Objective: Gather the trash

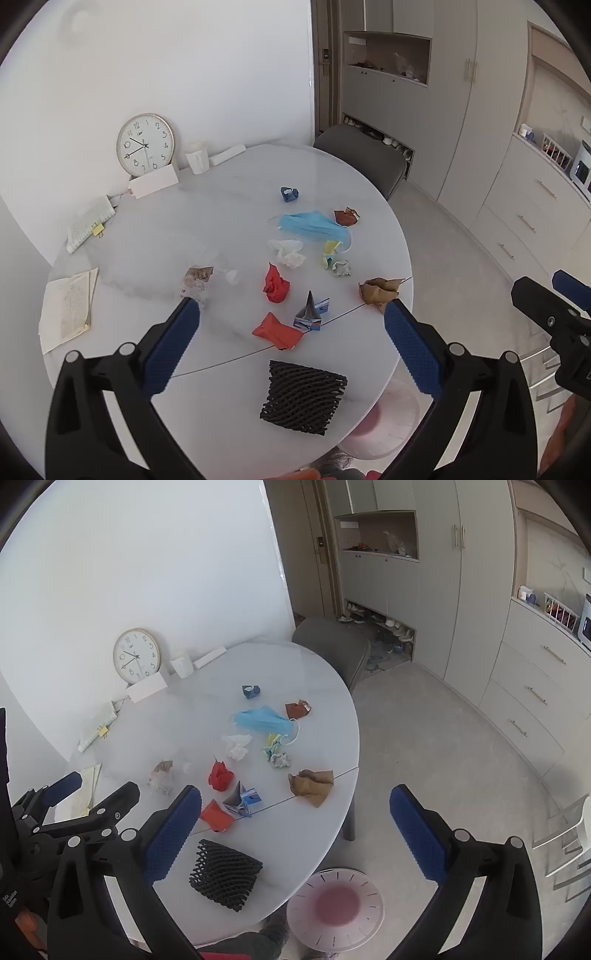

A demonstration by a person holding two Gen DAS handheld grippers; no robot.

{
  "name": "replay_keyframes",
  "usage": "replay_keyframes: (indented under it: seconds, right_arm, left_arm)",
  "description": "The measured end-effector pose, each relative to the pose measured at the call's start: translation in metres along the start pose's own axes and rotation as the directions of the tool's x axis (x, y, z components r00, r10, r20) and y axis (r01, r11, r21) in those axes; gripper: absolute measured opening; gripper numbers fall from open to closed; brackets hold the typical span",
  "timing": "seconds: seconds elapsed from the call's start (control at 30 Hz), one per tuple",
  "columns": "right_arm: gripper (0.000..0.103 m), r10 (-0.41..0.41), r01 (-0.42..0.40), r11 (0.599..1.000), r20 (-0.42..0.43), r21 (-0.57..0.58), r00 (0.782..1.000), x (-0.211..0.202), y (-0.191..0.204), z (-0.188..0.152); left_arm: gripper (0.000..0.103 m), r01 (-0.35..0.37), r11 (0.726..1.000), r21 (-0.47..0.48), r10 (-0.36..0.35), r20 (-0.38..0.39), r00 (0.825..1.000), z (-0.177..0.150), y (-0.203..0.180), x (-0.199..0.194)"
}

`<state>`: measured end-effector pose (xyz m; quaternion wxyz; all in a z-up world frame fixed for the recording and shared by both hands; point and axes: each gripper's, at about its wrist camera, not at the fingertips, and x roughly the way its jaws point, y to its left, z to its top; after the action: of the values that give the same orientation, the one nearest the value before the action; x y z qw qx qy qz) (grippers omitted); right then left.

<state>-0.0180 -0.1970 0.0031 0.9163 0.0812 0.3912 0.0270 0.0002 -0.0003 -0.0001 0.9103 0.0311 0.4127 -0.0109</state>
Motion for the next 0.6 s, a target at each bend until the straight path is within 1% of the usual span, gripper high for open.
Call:
replay_keyframes:
  seconds: [0.17,0.27,0.33,0.47,0.6]
  right_arm:
    - [0.101,-0.004,0.004,1.000,-0.004,-0.003,1.000,0.000,0.000,0.000]
    - [0.101,-0.003,0.003,1.000,-0.014,0.001,1.000,0.007,-0.001,-0.001]
    - [0.101,-0.004,0.004,1.000,-0.019,0.000,1.000,0.010,-0.001,-0.001]
    - [0.101,-0.001,0.001,1.000,-0.020,-0.001,1.000,0.011,-0.005,-0.002]
    - [0.101,-0.006,0.006,1.000,-0.027,-0.004,1.000,0.014,0.001,-0.002]
  left_arm:
    - [0.096,0.015,1.000,-0.006,-0.015,-0.014,1.000,0.001,0.001,0.001]
    - [0.096,0.017,1.000,-0.007,-0.017,-0.022,1.000,0.010,0.005,0.005]
    - [0.096,0.024,1.000,-0.017,-0.025,-0.028,0.999,0.013,0.014,0.006]
    - [0.096,0.017,1.000,-0.009,-0.017,-0.026,1.000,0.012,0.012,0.008]
    - [0.096,0.019,1.000,-0.014,-0.020,-0.029,0.999,0.013,0.013,0.011]
